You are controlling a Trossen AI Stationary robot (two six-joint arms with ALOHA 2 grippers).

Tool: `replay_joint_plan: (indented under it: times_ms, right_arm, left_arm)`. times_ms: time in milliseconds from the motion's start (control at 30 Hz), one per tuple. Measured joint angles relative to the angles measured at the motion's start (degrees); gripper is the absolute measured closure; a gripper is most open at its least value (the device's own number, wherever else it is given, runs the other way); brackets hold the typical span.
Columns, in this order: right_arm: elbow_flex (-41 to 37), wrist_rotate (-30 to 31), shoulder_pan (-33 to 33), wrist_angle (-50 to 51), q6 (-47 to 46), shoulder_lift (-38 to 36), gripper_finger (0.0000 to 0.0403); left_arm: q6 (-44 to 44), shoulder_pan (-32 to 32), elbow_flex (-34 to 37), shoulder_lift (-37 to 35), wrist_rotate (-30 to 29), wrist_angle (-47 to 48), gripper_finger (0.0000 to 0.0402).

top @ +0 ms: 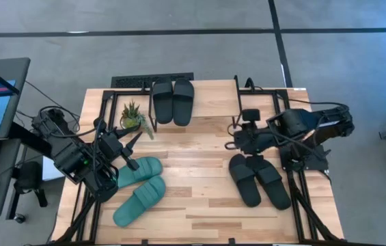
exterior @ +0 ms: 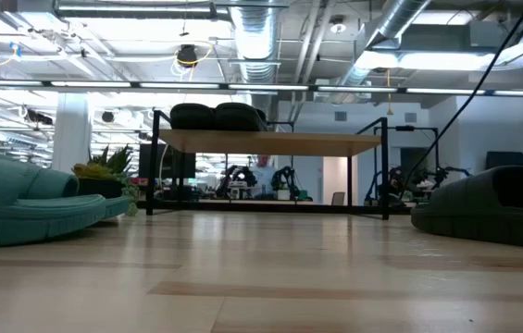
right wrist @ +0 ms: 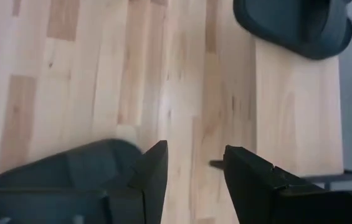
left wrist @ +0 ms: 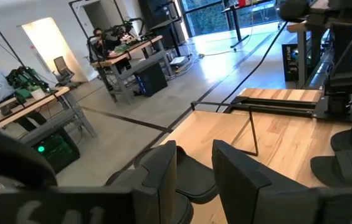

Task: Pick and place slides into the shelf
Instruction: Put the blue slide under the shelf

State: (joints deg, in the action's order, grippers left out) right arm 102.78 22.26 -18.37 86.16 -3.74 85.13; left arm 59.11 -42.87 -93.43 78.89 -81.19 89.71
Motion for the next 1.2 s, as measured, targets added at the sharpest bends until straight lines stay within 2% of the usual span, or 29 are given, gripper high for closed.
replay_joint_plan:
  times_ms: [267,500,933,1100,1200]
  right_arm:
    - [-0.39,0.13,-5.98,3.69,-7.53,-2.07,0.0270]
    - [-6.74,0.54,-8.76,1.75,-16.53,-7.96,0.0272]
    - [-31.07,1.93,-12.86,-25.53,-27.40,-26.57,0.0272]
    - [-42.16,2.29,-14.32,-39.57,-28.33,-30.76,0.0272]
    - [-47.59,2.03,-14.30,-45.79,-28.64,-31.24,0.0272]
  left_arm:
    - [-0.10,0.00,0.00,0.00,0.00,-0.11,0.0308]
    - [-1.09,0.00,0.00,0.00,-0.95,-0.48,0.0308]
    - [-0.87,0.02,0.00,0.00,-1.54,-0.74,0.0308]
    - [-2.41,0.02,0.00,0.00,2.51,-0.74,0.0308]
    - [-5.39,0.01,0.00,0.00,7.28,-0.72,0.0308]
